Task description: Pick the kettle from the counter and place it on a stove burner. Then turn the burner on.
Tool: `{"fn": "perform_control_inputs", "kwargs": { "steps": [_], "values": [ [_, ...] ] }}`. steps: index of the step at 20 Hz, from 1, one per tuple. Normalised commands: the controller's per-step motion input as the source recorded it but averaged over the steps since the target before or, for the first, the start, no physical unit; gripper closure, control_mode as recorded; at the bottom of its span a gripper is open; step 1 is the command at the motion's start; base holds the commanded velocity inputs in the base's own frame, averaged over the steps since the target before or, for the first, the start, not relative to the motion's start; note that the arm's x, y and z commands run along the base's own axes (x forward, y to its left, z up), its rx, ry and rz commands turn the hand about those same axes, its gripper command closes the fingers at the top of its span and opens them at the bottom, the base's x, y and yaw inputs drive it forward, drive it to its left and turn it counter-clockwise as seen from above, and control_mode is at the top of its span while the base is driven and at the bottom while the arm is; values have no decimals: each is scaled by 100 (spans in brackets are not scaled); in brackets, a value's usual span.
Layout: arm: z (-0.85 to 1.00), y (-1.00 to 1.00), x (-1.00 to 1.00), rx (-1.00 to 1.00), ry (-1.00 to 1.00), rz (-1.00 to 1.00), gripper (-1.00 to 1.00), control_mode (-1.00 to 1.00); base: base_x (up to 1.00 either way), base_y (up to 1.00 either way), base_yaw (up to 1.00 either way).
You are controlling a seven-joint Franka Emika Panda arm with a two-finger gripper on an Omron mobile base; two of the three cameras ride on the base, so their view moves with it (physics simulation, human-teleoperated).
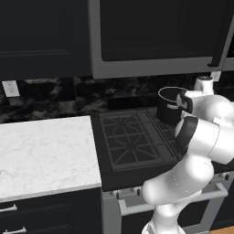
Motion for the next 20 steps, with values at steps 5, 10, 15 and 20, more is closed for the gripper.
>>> {"fn": "perform_control_inputs", "kwargs": {
  "steps": [5, 10, 15, 20],
  "values": [
    [-15, 0, 0, 3, 0, 0, 100, -100, 0, 0, 0],
    [-3, 0, 0, 2, 0, 0, -100, -100, 0, 0, 0],
    [0, 0, -2, 0, 0, 0, -100, -100, 0, 0, 0],
    [20, 0, -14, 0, -3, 0, -100, -100, 0, 0, 0]
  ]
}}
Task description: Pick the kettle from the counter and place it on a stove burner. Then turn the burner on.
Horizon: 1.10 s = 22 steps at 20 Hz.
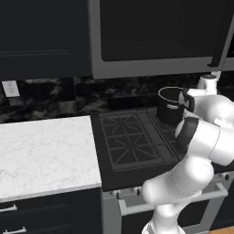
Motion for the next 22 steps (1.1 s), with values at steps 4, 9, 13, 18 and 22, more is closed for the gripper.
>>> {"fn": "perform_control_inputs", "kwargs": {
  "steps": [4, 9, 13, 18, 22],
  "values": [
    [26, 0, -73, 0, -17, 0, -100, -100, 0, 0, 0],
    [2, -32, -84, 9, -20, -3, -100, -100, 0, 0, 0],
    [0, -73, -67, 14, -14, -4, -100, -100, 0, 0, 0],
    [-3, -68, -64, 14, -15, -5, -100, -100, 0, 0, 0],
    [-10, -49, -61, 5, -15, -4, -100, -100, 0, 0, 0]
  ]
}}
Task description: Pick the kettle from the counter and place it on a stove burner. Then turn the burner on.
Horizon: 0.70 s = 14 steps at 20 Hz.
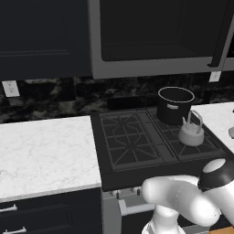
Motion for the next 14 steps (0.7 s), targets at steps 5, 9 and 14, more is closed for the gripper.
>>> {"fn": "perform_control_inputs", "kwargs": {
  "steps": [5, 9, 14],
  "values": [
    [-33, -17, -49, 2, -13, -1, -100, -100, 0, 0, 0],
    [-64, -6, -28, 0, -12, 0, -100, -100, 0, 0, 0],
    [-69, -3, -15, 0, -11, 0, -100, -100, 0, 0, 0]
  ]
}}
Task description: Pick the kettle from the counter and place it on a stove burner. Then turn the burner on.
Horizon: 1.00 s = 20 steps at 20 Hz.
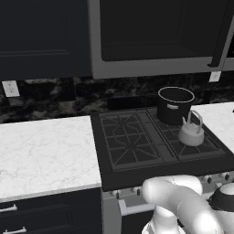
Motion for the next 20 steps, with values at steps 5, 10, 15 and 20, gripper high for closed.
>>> {"fn": "perform_control_inputs", "kwargs": {
  "steps": [5, 10, 15, 20],
  "values": [
    [-54, -6, -13, 0, -17, 0, -100, -100, 0, 0, 0],
    [-37, -1, -19, 2, -9, 0, -100, -100, 0, 0, 0],
    [-18, 0, -18, 3, -10, 0, -100, -100, 0, 0, 0],
    [-4, 0, -4, 0, -23, 1, -100, -100, 0, 0, 0]
  ]
}}
